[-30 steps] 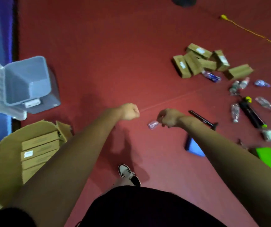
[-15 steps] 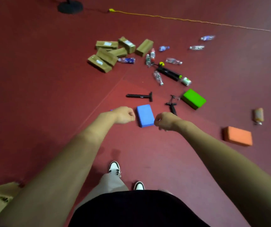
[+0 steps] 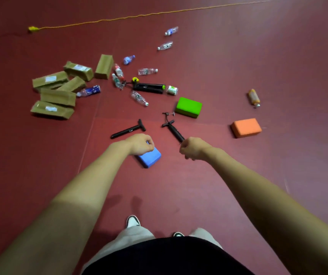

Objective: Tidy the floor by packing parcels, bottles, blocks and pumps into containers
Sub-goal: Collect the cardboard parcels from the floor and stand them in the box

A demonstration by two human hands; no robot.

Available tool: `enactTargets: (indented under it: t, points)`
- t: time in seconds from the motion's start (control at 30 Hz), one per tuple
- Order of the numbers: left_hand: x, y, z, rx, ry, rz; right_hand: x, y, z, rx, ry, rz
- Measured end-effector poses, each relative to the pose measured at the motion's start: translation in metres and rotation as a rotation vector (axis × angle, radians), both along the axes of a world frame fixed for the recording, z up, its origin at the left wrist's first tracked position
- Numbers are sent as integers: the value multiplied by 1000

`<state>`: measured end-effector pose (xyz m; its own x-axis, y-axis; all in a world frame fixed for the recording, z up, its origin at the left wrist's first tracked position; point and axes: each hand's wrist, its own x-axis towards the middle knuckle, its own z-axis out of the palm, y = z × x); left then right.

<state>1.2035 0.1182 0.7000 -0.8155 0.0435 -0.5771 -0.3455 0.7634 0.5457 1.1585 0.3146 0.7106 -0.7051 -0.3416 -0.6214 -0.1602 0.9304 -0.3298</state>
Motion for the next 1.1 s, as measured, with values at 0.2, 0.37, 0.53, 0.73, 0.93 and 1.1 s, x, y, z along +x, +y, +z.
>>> enactTargets:
  t: [0.2, 0.37, 0.53, 0.73, 0.93, 1.1]
  points:
    - [-45, -86, 8, 49, 4, -46, -25, -82, -1, 98, 94, -12]
    - [-74, -151, 11, 36, -11, -50, -52, -149, -1, 127, 55, 51]
    - [-114, -212, -5, 44, -26, -26, -99, -208, -14, 100, 52, 50]
    - [-193, -289, -28, -4, -52, -49, -175, -279, -52, 24, 61, -15]
    - [-269, -363, -29, -65, -142, -134, -259, -352, -57, 29, -3, -85]
    - [-315, -431, -22, 22, -117, -38, -309, -422, -50, 33, -17, -64]
